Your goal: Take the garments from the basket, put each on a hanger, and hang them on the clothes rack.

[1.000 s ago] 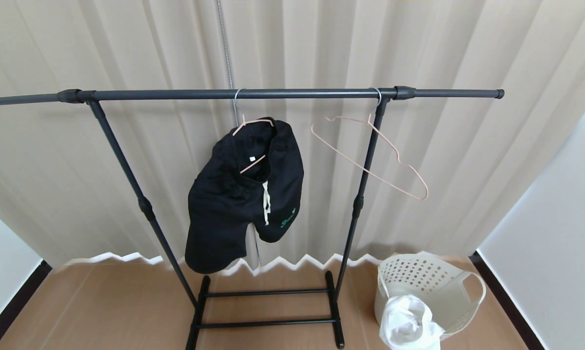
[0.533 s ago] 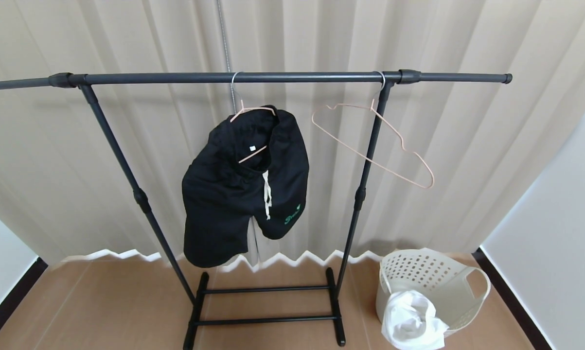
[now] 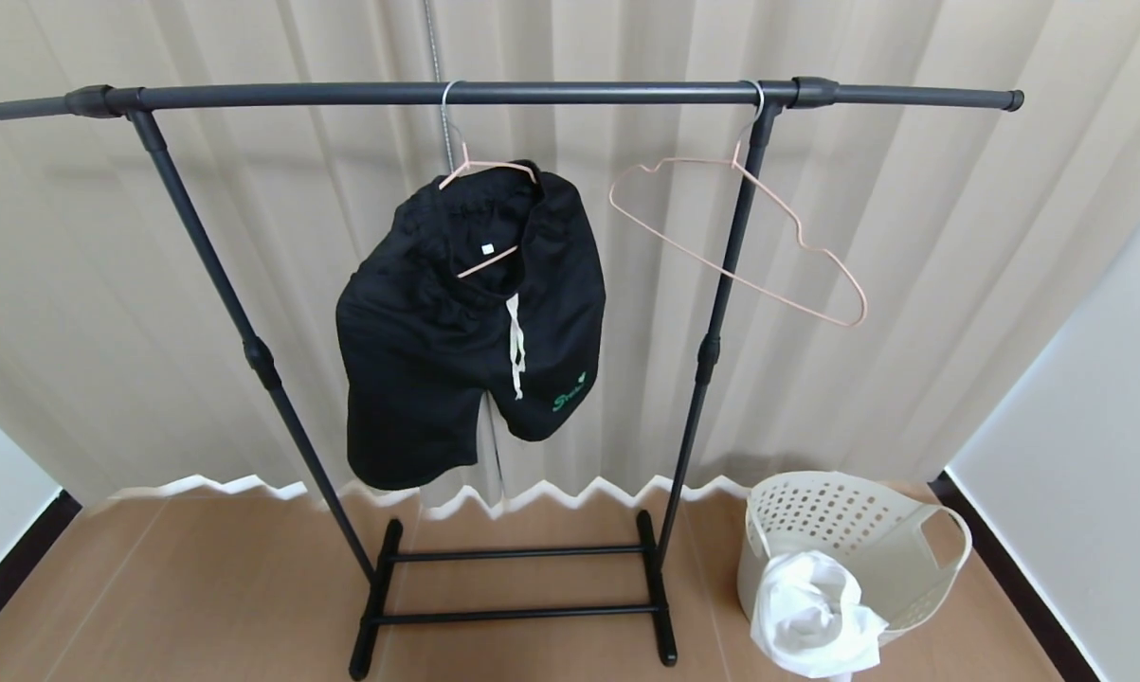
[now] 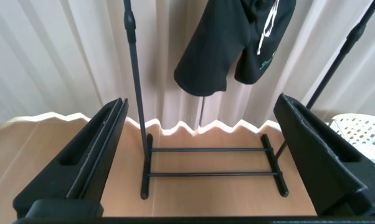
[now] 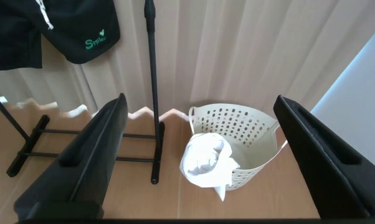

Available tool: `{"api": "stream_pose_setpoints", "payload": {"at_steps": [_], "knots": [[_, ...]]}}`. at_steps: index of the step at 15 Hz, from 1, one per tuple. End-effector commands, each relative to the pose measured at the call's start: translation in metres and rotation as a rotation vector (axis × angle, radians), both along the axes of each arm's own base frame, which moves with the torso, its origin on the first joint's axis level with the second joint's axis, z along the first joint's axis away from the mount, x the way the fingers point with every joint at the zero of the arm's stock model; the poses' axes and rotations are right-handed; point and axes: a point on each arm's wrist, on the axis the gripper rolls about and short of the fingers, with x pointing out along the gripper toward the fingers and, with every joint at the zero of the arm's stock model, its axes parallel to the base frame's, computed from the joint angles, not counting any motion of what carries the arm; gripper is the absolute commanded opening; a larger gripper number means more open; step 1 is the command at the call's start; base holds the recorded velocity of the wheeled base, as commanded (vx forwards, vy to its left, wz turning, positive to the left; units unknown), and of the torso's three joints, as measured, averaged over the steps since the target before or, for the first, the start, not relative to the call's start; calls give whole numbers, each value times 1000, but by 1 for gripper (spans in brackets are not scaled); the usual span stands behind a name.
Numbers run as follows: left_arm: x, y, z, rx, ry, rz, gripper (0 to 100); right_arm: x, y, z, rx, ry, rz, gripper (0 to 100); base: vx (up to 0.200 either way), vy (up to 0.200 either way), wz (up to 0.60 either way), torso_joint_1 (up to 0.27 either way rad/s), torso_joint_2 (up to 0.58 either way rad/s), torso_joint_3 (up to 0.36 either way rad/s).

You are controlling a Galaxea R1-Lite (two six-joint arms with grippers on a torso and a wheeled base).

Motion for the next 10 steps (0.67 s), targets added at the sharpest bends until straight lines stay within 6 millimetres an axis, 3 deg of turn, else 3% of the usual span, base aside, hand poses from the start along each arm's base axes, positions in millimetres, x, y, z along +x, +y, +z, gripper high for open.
{"api": "stream_pose_setpoints", "payload": {"at_steps": [1,10], "knots": [[0,0,0,0,1,0,100,0,0,0,-1,1,0,100,0,0,0,-203,540,339],[0,0,0,1,-1,0,100,0,0,0,-1,1,0,100,0,0,0,-176,525,350]]}}
